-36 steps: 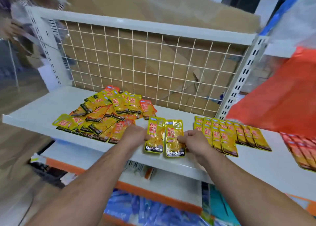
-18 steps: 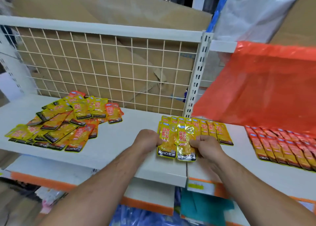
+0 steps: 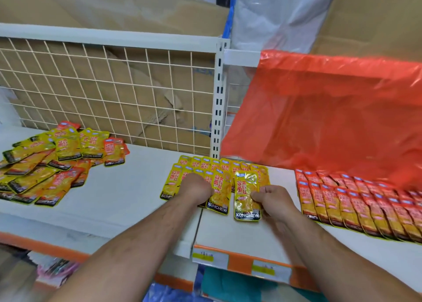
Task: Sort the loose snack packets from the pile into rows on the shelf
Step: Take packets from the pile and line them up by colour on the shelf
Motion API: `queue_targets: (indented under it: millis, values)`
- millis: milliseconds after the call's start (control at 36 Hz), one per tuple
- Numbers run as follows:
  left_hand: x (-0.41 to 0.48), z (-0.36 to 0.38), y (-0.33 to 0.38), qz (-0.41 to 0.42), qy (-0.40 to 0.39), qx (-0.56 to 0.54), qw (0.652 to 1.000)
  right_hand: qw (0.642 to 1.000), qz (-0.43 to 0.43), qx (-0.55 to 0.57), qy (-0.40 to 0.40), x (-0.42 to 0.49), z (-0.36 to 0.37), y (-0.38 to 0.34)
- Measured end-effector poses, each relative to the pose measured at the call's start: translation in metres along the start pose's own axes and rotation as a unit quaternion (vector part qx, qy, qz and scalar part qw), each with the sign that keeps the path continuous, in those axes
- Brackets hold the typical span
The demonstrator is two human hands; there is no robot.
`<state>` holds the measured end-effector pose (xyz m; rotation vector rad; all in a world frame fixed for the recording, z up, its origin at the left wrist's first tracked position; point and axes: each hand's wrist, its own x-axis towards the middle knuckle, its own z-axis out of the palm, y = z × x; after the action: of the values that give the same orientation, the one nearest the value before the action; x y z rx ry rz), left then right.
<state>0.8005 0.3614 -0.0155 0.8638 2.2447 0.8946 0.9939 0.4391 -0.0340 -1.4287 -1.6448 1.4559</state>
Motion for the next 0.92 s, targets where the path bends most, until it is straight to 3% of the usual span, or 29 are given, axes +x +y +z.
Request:
queue_targets:
  millis: [139,306,778,917]
  values:
    - [0.008,0.003,0.003,-0.018,-0.015,0.058,0.998,1.0,0.006,0.006,0.0,0.004,0.003,0.001]
    - [0.015,0.005,-0.002,0.037,0.027,0.148,0.988,1.0,0.007,-0.014,0.009,0.007,0.005,0.001]
    - [0.019,0.008,-0.002,0.118,-0.006,0.212,0.97,0.998,0.048,-0.03,0.035,0.012,0.011,0.003]
    - [0.015,0.002,-0.003,0.149,0.031,0.234,0.96,0.998,0.05,-0.039,0.028,0.015,0.016,-0.004]
